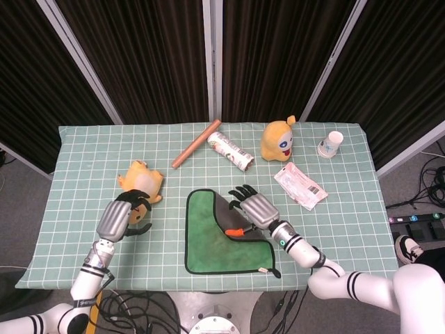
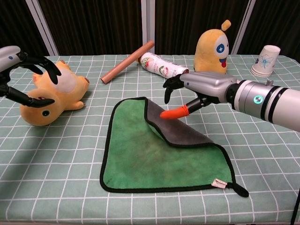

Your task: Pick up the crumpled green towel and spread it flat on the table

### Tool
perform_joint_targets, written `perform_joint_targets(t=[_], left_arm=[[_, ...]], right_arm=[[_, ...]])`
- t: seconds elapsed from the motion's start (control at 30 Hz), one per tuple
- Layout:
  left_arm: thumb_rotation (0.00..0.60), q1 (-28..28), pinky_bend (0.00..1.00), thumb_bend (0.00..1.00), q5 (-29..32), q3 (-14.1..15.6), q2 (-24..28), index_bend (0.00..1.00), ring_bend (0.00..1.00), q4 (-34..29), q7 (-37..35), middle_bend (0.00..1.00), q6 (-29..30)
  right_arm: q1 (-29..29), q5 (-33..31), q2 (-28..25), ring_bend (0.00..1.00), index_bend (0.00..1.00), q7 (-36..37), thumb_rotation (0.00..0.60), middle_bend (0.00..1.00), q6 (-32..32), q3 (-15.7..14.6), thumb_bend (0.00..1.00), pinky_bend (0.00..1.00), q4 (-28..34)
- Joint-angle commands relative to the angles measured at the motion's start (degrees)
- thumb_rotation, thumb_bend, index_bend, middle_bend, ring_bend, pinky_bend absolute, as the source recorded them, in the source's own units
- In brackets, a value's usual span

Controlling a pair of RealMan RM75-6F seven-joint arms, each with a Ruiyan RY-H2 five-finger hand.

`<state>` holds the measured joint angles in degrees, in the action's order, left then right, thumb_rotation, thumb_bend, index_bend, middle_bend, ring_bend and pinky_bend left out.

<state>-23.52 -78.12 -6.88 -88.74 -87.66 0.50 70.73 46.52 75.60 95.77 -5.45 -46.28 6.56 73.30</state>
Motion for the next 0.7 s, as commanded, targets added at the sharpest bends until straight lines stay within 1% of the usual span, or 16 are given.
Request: perform_joint_targets(t=[0.03, 0.07, 0.13, 0.2, 0.3, 0.37, 0.4, 0.6, 0.7], left_arm=[[0.600, 0.0, 0.24, 0.25, 0.1, 0.0, 0.1, 0.52, 0.24, 0.0, 0.0, 0.40, -0.1], [0.600, 0.0, 0.24, 0.25, 0.1, 0.1, 0.1, 0.52, 0.24, 0.0, 0.1, 0.40, -0.1], [0.600, 0.1, 0.24, 0.25, 0.1, 0.1, 0.2, 0.52, 0.24, 0.0, 0.1, 0.40, 0.0], [0.600, 0.2, 0.24, 0.25, 0.2, 0.2, 0.3, 0.52, 0.24, -0.1, 0.1, 0.40, -0.1], [0.600, 0.3, 0.24, 0.25, 0.3, 0.2, 0.4, 0.52, 0.24, -0.2, 0.2, 0.40, 0.0], [0.600, 0.4, 0.24, 0.25, 0.3, 0.2, 0.5, 0.52, 0.24, -0.2, 0.2, 0.40, 0.0], [0.600, 0.4, 0.24, 0.25, 0.4, 0.2, 0.5, 0.52, 0.24, -0.2, 0.1, 0.40, 0.0], [0.600, 0.3, 0.24, 0.25, 0.3, 0.3, 0.4, 0.52, 0.24, -0.1, 0.0, 0.40, -0.4], [0.600, 0.2, 0.24, 0.25, 0.5, 0.2, 0.5, 0.52, 0.24, -0.1, -0.1, 0.40, -0.6]], right_arm=[[-0.4, -2.8, 2.6, 0.00, 0.42, -4.9, 0.159, 0.11, -0.9, 0.4, 0.00, 0.00, 0.1], [-0.5, -3.1, 3.3, 0.00, 0.43, -6.3, 0.179, 0.11, -1.4, 0.4, 0.00, 0.00, 0.2], [-0.6, -3.1, 4.5, 0.00, 0.44, -8.4, 0.281, 0.12, -2.5, 0.1, 0.00, 0.00, 0.1], [-0.6, -3.2, 5.9, 0.00, 0.45, -10.8, 0.415, 0.13, -3.3, -0.1, 0.00, 0.00, -0.4], [-0.6, -3.5, 7.7, 0.00, 0.46, -13.0, 0.542, 0.13, -3.8, -0.3, 0.00, 0.00, -1.0], [-0.6, -3.5, 8.7, 0.00, 0.46, -14.3, 0.583, 0.13, -4.3, -0.3, 0.00, 0.00, -1.6], [-0.7, -3.5, 9.1, 0.00, 0.46, -14.6, 0.594, 0.13, -4.5, -0.3, 0.00, 0.00, -1.8], [-0.9, -3.8, 11.5, 0.00, 0.46, -15.7, 0.598, 0.13, -5.0, -0.3, 0.00, 0.00, -2.9], [-1.0, -4.2, 12.4, 0.00, 0.45, -14.9, 0.598, 0.13, -5.0, 0.4, 0.00, 0.00, -2.6]])
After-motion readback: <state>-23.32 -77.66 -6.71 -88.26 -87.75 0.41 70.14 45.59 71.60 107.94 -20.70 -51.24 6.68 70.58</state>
